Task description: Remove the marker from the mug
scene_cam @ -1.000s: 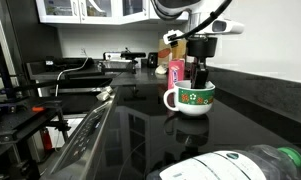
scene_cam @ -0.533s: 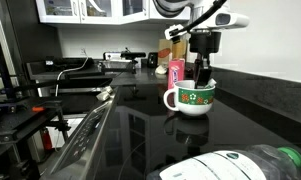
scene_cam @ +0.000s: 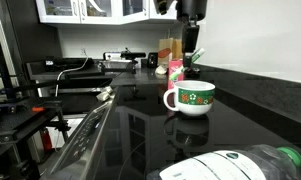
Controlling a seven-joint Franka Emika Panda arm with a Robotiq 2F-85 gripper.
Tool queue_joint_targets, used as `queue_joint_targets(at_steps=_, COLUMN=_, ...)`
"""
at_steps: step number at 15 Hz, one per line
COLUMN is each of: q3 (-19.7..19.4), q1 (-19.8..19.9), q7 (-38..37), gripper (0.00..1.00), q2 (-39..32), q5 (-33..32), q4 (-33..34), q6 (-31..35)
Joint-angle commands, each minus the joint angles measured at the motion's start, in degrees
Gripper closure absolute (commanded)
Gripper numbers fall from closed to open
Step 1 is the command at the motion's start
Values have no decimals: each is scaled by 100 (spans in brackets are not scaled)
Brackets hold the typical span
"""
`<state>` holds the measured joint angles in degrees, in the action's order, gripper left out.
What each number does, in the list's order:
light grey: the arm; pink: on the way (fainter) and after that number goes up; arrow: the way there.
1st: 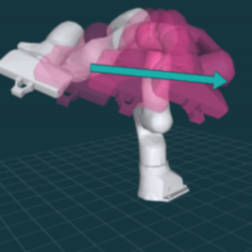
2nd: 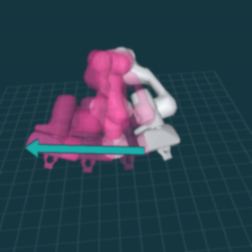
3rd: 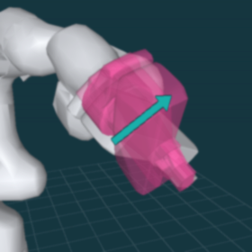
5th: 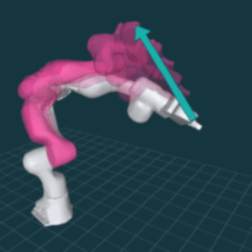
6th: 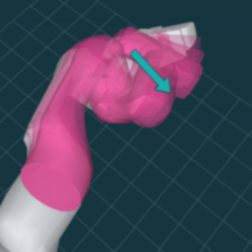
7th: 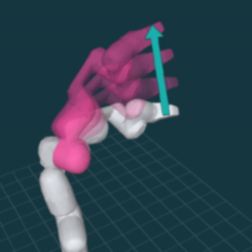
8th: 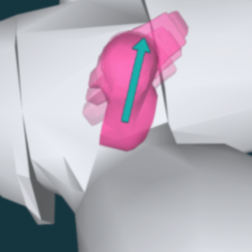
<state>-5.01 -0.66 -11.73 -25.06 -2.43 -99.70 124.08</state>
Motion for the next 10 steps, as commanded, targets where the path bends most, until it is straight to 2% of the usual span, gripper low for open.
queue_joint_targets(at_steps=1, q3=30, q1=-230, q7=125, gripper=95, q2=845, q5=-717, q4=-707, q6=-626)
queue_joint_targets(at_steps=2, q3=155, q1=-233, q7=408, gripper=95, q2=973, q5=-794, q4=-790, q6=-770)
queue_joint_targets(at_steps=5, q3=538, q1=-225, q7=1171, gripper=95, q2=973, q5=-489, q4=-846, q6=-833)
queue_joint_targets(at_steps=7, q3=729, q1=-168, q7=1765, gripper=95, q2=751, q5=-235, q4=-783, q6=-797)
queue_joint_targets(at_steps=10, q3=817, q1=-54, q7=2407, gripper=95, q2=228, q5=48, q4=-598, q6=-840)
